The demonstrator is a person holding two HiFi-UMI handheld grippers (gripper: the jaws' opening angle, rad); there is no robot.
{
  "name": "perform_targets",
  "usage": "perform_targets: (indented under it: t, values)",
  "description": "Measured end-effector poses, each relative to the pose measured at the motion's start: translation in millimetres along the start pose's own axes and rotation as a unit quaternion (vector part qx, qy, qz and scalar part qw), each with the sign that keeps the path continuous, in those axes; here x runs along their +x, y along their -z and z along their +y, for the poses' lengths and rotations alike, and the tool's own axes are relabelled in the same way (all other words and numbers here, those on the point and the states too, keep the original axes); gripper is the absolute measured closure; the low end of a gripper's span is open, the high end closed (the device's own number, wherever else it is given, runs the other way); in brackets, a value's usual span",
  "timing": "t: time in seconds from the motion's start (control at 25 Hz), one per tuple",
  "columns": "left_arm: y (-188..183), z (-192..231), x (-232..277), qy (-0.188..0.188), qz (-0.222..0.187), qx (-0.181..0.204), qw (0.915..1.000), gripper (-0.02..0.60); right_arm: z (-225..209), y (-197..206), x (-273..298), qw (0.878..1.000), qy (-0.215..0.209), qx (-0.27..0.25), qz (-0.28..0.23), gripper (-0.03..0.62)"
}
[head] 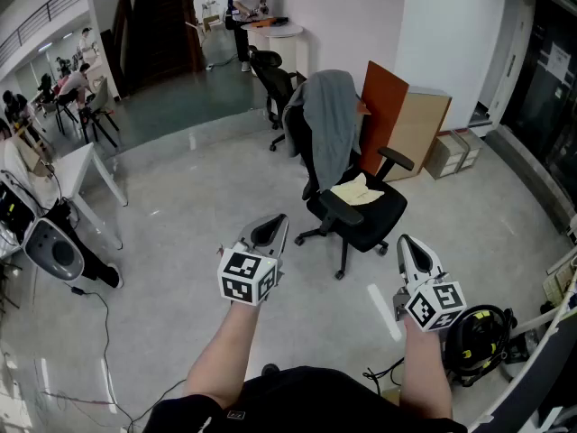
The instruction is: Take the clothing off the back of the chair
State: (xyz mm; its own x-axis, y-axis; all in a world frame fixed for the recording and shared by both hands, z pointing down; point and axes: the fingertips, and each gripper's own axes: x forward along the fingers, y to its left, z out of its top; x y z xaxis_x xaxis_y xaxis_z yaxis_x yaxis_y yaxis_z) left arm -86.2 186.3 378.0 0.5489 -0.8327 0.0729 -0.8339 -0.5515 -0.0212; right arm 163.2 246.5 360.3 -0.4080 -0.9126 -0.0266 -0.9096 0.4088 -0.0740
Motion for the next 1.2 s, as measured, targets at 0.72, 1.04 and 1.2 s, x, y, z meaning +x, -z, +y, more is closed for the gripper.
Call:
perform_targets:
  t: [0.72,1.04,1.2]
  values:
    - [-21,-16,18,0.001,0.005,-0.012,0.9999,0.578,-13,-16,-10,1.0,-0.001,0.002,-0.012,0.58]
    - [-9,-64,27,0.023,-0.003,-0.005,0.9997,0.578,-33,10,-45,1.0,-0.005,0.013,0.008,0.579]
    - [9,-78,40,0.029,0.01,-0.02,0.9993,0.578,-48,27,-59,0.999,-0.003,0.027,0.023,0.579]
